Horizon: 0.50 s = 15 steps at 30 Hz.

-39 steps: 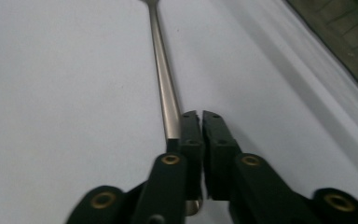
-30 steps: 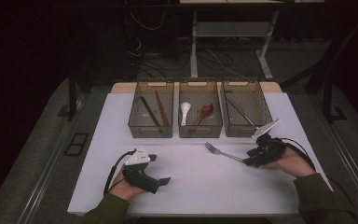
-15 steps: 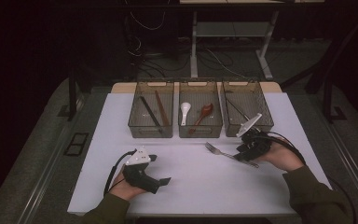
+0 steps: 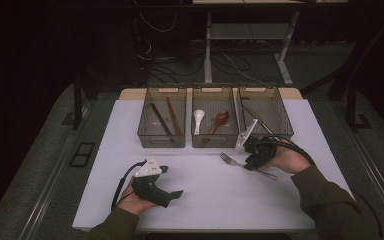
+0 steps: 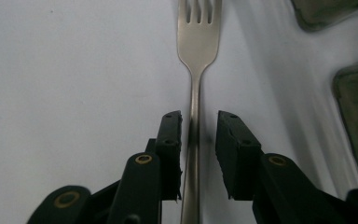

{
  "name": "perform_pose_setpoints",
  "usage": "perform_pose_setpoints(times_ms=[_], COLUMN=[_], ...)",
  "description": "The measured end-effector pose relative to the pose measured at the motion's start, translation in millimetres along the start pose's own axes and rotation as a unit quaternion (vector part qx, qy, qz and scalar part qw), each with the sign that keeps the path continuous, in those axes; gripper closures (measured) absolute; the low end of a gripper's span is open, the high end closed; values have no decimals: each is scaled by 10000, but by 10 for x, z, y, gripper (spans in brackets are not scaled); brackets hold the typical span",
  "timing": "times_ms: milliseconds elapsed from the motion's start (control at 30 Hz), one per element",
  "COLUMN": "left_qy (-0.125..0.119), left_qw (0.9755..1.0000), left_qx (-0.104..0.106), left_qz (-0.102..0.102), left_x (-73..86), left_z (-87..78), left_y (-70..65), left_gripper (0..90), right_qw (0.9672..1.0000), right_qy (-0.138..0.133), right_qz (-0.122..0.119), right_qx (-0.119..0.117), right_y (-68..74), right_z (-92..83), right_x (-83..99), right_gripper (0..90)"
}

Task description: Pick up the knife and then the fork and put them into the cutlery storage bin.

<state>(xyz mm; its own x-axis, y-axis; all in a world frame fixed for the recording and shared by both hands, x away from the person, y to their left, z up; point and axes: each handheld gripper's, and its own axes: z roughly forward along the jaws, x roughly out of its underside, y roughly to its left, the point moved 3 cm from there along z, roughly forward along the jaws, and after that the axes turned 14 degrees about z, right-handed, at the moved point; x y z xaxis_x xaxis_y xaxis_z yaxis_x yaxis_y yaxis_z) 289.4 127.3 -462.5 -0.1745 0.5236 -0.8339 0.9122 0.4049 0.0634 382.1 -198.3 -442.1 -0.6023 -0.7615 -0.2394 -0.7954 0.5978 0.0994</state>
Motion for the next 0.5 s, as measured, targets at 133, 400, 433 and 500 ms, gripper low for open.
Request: perform_pose_setpoints(times_ms=[133, 400, 433, 500], left_qy=[-2, -6, -7, -10], left_qw=[10000, 10000, 10000, 10000], left_qx=[3, 5, 6, 4], left_qz=[4, 2, 0, -4], left_x=[0, -1, -1, -1], left_z=[-2, 1, 1, 2], left_y=[1, 0, 0, 0], left_gripper=[0, 0, 0, 0], right_qw=[9998, 9989, 9987, 9984], right_qy=[213, 457, 481, 525], right_qz=[-27, -106, -118, -141], right_qx=[21, 50, 71, 127], right_y=[6, 26, 29, 36], right_z=[34, 92, 92, 96], right_x=[-43, -93, -98, -109], right_gripper=[755, 799, 804, 815])
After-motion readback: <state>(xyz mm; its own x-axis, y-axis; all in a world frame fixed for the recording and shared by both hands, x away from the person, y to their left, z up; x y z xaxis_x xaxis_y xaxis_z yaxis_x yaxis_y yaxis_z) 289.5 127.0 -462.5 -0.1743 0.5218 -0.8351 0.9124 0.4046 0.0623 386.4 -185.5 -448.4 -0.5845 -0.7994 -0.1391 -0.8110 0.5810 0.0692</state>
